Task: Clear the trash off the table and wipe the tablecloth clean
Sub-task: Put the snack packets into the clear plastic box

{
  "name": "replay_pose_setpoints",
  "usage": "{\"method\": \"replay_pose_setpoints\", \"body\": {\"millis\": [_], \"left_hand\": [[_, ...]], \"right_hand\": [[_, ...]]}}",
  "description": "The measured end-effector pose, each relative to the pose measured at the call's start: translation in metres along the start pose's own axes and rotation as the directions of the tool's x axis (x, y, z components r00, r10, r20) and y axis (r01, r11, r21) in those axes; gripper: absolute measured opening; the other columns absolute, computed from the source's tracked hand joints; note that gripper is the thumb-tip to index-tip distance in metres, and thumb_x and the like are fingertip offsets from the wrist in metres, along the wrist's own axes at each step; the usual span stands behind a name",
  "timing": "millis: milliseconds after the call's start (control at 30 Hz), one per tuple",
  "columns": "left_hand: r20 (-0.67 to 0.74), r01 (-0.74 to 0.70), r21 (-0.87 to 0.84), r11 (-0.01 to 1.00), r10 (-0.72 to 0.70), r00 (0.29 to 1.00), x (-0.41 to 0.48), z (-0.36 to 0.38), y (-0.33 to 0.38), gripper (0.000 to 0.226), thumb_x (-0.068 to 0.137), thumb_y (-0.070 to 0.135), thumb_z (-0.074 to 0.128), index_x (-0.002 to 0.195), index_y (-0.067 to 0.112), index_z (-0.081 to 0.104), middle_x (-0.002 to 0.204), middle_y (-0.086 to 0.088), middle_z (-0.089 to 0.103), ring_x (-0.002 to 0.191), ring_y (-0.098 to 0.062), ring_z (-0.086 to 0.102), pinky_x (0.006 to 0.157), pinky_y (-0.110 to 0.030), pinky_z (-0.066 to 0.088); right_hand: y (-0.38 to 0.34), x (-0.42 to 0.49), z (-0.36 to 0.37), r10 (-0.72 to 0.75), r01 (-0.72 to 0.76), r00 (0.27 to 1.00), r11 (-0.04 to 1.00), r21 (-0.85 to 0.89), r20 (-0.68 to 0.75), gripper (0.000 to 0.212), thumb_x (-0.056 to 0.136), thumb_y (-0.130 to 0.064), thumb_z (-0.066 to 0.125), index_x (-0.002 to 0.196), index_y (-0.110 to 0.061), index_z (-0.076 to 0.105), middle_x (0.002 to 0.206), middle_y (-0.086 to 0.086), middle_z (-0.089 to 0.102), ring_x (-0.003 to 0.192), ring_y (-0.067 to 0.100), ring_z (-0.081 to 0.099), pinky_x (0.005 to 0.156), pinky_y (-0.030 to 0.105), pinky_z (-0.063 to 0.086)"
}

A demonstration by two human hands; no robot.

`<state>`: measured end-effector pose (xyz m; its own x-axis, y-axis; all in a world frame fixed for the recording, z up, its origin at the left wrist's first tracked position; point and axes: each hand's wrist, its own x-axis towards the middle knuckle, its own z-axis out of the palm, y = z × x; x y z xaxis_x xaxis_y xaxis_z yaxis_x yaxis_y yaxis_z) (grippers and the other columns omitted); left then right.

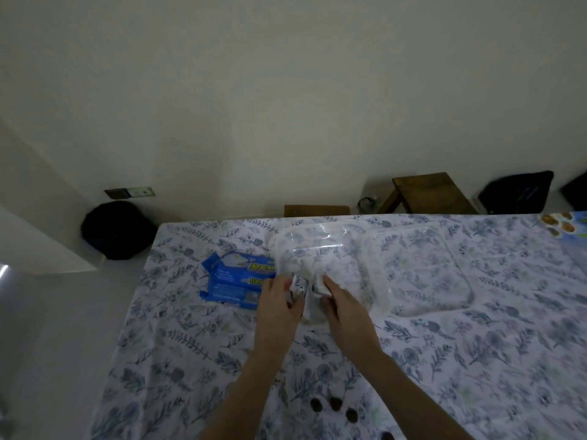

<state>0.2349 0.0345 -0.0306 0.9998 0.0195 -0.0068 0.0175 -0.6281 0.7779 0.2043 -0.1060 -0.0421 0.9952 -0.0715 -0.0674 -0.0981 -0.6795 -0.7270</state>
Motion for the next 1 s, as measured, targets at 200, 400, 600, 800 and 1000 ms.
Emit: {"method": "replay_pose_setpoints", "body": {"millis": [200,400,600,800,1000], "left_hand": [[-0.036,-0.037,0.043,0.998,0.038,0.999,0.000,-0.014,-0.004,0.011,0.090,0.012,0.061,0.099,0.006,0.062,0.096,-0.003,0.053,0.078,-0.012,0.049,0.066,-0.006,0.040],[-0.199,0.068,0.032,0.997,-0.061,0.978,0.008,-0.056,-0.053,0.013,0.092,0.011,0.059,0.104,0.009,0.062,0.107,-0.004,0.053,0.082,-0.010,0.055,0.066,-0.008,0.043],[0.054,-0.125,0.349,0.929,0.113,0.992,0.029,-0.085,-0.118,0.038,0.077,-0.001,0.069,0.114,0.002,0.063,0.127,-0.017,0.059,0.113,-0.033,0.059,0.094,-0.037,0.052],[0.469,-0.384,0.527,0.758,0.118,0.875,0.041,-0.103,-0.154,0.068,0.097,0.025,0.045,0.153,0.021,0.006,0.162,0.001,-0.008,0.150,-0.018,0.000,0.122,-0.039,0.014],[0.354,-0.426,0.623,0.656,0.249,0.902,0.026,-0.099,-0.175,0.071,0.078,0.029,0.071,0.140,0.012,0.042,0.151,-0.009,0.040,0.141,-0.025,0.035,0.111,-0.043,0.032]], "right_hand": [[-0.012,0.005,0.003,-0.097,0.101,0.993,0.993,-0.054,0.074,0.040,0.098,-0.020,0.044,0.138,-0.016,0.043,0.128,0.003,0.054,0.109,0.017,0.055,0.085,0.016,0.039],[-0.049,0.021,0.022,-0.190,0.189,0.981,0.981,-0.036,-0.031,0.026,0.096,-0.021,0.048,0.121,-0.015,0.053,0.120,-0.001,0.053,0.099,0.005,0.051,0.080,0.010,0.041],[-0.080,0.066,0.067,-0.411,0.481,0.871,0.827,-0.291,0.270,0.047,0.093,-0.023,0.051,0.137,-0.011,0.042,0.142,0.008,0.040,0.128,0.022,0.042,0.106,0.031,0.037],[-0.087,0.109,0.091,-0.150,0.503,0.864,0.307,-0.808,0.481,0.073,0.097,-0.043,0.037,0.148,0.000,0.007,0.149,0.028,0.026,0.140,0.040,0.022,0.118,0.050,0.002],[-0.082,0.105,0.107,-0.107,0.497,0.868,0.236,-0.835,0.486,0.061,0.100,-0.028,0.030,0.145,0.006,0.006,0.144,0.031,0.034,0.136,0.042,0.029,0.118,0.050,-0.001]]}}
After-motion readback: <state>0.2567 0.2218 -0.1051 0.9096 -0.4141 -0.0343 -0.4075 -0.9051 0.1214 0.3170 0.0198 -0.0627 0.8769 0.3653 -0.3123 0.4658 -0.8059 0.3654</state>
